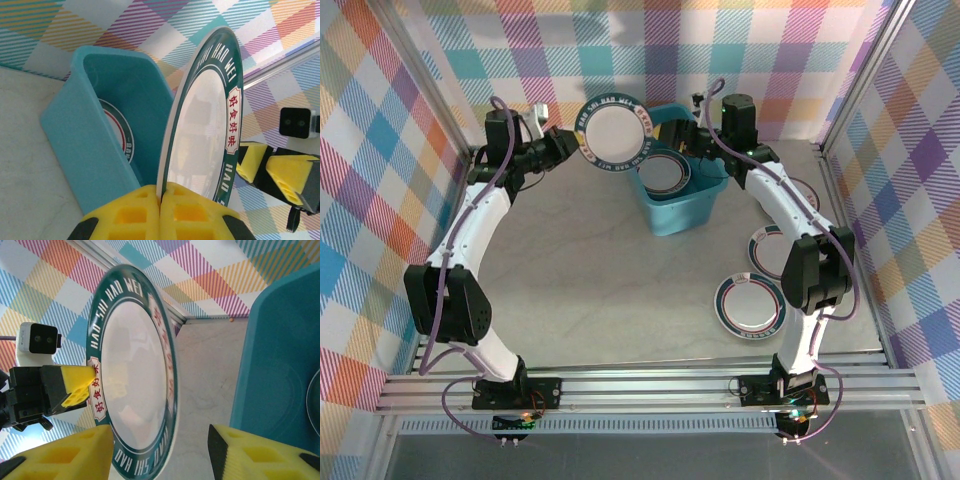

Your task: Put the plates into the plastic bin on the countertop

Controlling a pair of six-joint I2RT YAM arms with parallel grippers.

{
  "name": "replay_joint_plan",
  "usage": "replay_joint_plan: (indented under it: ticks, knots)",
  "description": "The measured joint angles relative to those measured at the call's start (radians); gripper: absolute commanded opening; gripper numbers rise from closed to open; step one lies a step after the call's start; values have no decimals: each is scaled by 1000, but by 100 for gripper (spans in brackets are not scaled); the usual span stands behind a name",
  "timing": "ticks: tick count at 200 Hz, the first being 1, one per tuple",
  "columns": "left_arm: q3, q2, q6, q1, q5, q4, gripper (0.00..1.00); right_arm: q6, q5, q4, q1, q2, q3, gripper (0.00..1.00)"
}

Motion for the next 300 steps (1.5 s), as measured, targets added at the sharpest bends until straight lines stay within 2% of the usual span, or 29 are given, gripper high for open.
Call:
replay_joint_plan:
  ticks: [78,141,164,184,198,216,226,252,300]
  knots:
    - [27,30,-36,-26,26,48,0,52,14,12,0,2,-2,38]
    - [52,69,-55,-50,33,76,0,95,13,34,0,15,-19,19]
    - [63,85,-55,-53,32,74,0,100,30,38,0,15,-30,8]
    - [73,100,-50,-58,31,69,16,119,48,45,0,15,-44,0]
    - [86,112,-52,-63,29,69,28,129,66,56,0,15,-51,0]
    - [117,130,-55,-69,23,74,48,163,99,93,0,7,-87,0]
    - [143,145,-64,-71,20,75,55,192,122,124,1,-1,-119,0]
    - [212,190,-71,-72,11,89,62,255,206,168,1,-18,-177,0]
    - [282,230,-69,-62,-6,158,63,370,424,195,3,-70,-290,0]
